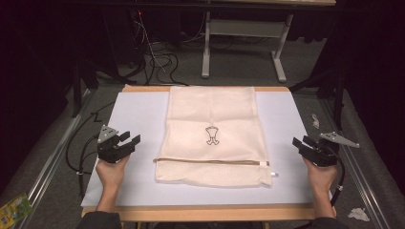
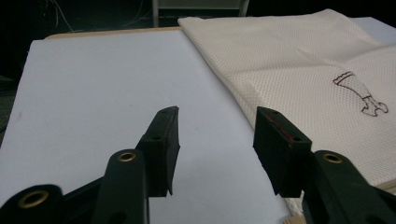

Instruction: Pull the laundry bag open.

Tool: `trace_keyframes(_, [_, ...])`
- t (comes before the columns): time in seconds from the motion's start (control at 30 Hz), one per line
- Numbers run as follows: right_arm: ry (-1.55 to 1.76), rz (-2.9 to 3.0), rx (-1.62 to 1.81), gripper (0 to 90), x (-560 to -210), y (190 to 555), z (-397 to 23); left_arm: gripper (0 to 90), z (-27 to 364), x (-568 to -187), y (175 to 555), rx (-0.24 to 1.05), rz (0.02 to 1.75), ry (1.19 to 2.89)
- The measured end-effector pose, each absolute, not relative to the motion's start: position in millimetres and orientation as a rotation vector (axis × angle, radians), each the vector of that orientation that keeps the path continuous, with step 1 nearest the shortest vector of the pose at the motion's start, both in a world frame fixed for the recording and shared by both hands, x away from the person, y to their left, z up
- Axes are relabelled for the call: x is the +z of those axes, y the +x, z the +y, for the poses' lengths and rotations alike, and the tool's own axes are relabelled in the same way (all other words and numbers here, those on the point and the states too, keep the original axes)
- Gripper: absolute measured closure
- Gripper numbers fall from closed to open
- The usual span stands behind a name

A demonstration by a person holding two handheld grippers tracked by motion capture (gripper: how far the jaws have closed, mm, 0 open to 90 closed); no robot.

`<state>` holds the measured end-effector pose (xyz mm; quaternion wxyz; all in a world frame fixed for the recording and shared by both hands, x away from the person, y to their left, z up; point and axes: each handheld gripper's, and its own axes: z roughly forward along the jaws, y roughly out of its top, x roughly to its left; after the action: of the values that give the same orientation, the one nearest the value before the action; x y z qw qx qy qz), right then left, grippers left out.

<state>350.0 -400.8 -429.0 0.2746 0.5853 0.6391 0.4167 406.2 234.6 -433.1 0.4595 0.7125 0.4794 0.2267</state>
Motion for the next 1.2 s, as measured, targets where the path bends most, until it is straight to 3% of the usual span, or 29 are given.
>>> trace_keyframes(1.2, [1.573, 1.771, 1.001, 51.5, -462.1, 371.4, -385.5, 50.2, 219.7, -466.5, 429.2, 0.580, 1.245, 1.774])
